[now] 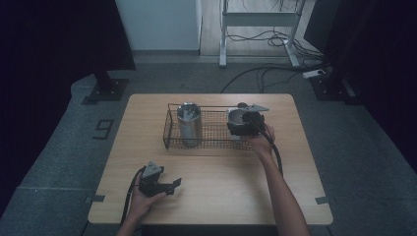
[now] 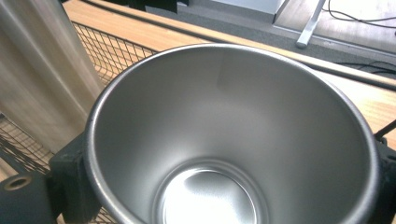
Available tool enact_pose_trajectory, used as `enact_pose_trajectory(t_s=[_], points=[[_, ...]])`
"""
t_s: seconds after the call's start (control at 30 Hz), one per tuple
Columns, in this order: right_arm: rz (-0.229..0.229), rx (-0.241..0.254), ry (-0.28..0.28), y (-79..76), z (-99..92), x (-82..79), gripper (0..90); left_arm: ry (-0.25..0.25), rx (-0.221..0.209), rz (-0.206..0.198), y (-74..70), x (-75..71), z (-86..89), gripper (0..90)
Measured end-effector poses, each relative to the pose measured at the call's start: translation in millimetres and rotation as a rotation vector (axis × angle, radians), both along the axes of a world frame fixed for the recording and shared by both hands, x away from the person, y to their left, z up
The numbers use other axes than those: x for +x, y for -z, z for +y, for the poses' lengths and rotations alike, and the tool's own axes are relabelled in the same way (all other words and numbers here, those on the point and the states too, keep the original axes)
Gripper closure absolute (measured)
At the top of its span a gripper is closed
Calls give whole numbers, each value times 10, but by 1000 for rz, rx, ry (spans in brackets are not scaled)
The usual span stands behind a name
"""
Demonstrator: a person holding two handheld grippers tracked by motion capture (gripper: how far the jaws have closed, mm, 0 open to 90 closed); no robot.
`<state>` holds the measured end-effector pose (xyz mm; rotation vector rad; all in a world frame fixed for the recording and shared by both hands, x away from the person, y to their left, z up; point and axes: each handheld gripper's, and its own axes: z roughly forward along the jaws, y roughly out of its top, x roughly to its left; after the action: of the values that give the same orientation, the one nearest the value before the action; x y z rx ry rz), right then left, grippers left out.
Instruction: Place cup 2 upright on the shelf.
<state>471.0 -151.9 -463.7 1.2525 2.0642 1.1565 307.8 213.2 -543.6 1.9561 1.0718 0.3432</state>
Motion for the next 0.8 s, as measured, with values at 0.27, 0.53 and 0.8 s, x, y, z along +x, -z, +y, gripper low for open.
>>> enact_pose_trajectory(t_s=[0.27,0.53,0.8], points=[[4,-14,-12,35,61,-8,70,1,0,1,0,0,0,89],[25,-26,1,101,63,3,70,1,0,1,0,1,-1,89],[28,-50,12,183,70,-12,70,2,-1,4,1,2,-2,89]])
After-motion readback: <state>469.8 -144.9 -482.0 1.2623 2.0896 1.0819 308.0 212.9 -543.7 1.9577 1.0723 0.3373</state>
